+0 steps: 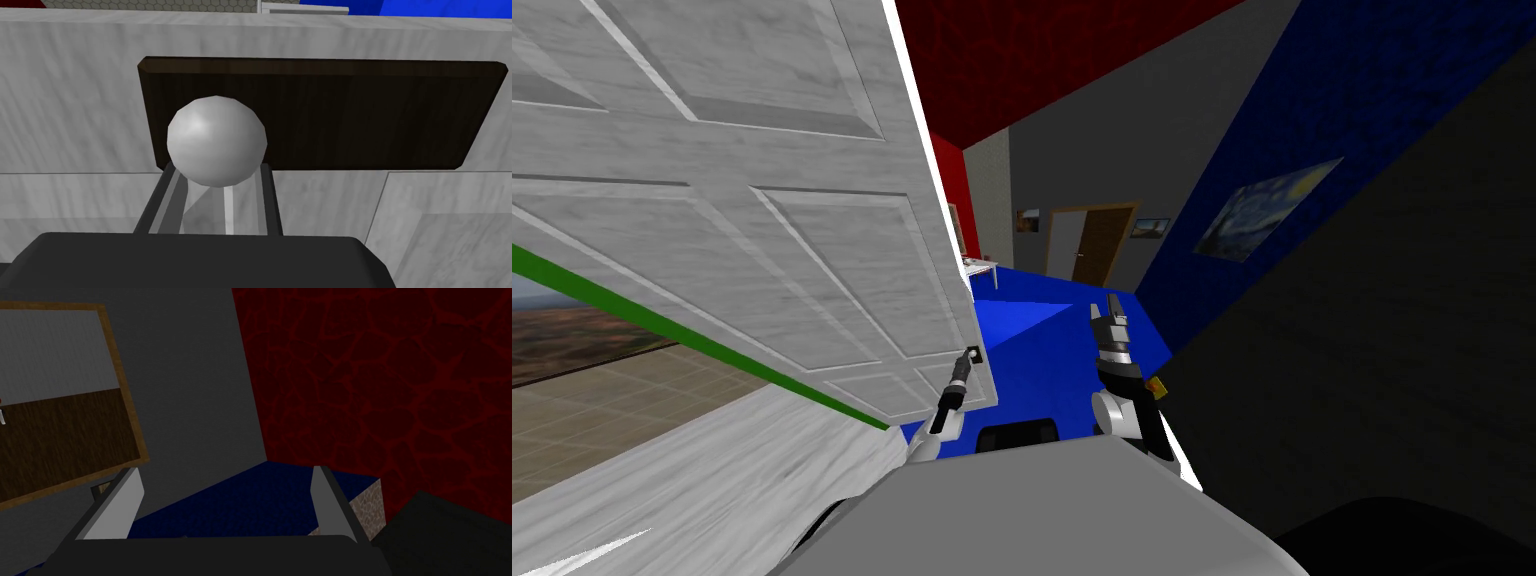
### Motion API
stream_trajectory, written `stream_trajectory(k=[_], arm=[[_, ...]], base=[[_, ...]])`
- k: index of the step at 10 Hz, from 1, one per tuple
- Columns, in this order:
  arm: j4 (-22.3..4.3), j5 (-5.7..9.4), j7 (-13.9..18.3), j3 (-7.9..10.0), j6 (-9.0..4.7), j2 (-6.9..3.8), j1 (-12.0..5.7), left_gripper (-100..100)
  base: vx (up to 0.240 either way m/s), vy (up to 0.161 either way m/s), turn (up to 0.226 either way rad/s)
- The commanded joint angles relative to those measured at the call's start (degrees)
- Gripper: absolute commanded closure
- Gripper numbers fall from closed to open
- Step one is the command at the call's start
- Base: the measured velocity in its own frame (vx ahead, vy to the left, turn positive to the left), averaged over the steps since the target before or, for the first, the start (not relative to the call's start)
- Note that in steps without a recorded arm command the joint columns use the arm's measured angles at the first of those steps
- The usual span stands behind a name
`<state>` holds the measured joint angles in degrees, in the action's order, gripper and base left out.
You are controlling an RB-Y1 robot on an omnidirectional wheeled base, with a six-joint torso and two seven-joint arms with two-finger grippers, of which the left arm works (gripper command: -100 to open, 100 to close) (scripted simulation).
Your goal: Push the door open
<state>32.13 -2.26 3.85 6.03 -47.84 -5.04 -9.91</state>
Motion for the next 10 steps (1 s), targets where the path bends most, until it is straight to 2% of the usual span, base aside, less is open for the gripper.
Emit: stream_trajectory(k=[1, 2, 3, 4, 7, 10], arm=[[2.71, 0.11, 0.09, 0.28, 1.22, -0.28, 0.94, 100], [2.68, 0.85, -0.4, 1.56, 1.34, -0.48, 0.93, 100], [3.19, 0.23, -1.42, 0.49, 1.64, 0.62, 1.1, -100], [3.19, 0.23, -1.42, 0.49, 1.64, 0.62, 1.1, -100], [3.89, -0.12, -3.76, -0.09, 2.27, 3.93, 0.92, -100], [4.3, -0.33, -5.14, -0.44, 2.64, 7.39, 0.81, -100]], base=[[0.058, -0.007, 0.005], [0.161, -0.019, 0.088], [-0.036, 0.031, 0.158], [-0.174, 0.058, 0.043], [-0.21, 0.054, 0.099], [-0.182, -0.04, 0.064]])
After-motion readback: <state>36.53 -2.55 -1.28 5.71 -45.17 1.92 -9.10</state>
